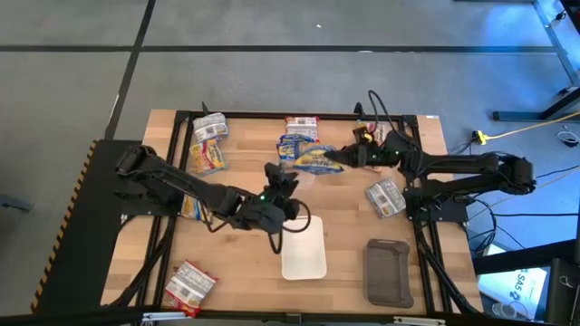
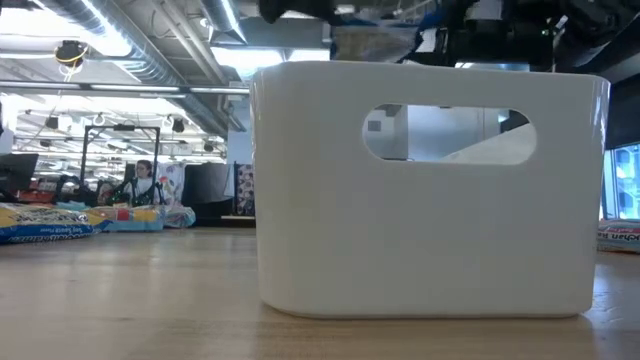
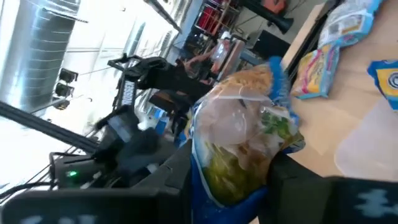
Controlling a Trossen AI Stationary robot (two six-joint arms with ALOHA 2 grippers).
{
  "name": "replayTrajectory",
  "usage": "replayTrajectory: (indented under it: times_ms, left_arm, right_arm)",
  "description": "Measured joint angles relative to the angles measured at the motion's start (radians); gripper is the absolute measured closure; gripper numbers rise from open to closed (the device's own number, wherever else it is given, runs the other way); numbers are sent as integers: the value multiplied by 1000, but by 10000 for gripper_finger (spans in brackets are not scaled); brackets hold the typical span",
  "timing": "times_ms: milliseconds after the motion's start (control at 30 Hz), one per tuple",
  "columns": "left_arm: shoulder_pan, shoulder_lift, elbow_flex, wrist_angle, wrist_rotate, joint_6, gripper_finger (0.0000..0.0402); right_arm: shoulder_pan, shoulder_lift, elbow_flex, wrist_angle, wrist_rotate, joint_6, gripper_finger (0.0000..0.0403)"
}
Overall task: Sort Maruchan noodles
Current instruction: Put the blue noodle pack into the transparent bin
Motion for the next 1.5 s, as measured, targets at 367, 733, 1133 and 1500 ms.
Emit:
replayTrajectory:
  times_ms: [367,733,1133,1500]
  left_arm:
    - [51,-63,-2,-385,372,-465,282]
    - [254,-254,-152,-116,1031,-638,282]
    - [355,-197,-201,210,1171,-759,256]
    - [426,-61,-132,244,1417,-957,144]
  right_arm:
    - [-66,-47,1,-69,-269,-143,305]
    - [18,-46,1,-323,-353,-643,304]
    - [146,-32,1,-364,-301,-931,304]
    - [185,-31,25,-396,-216,-1093,304]
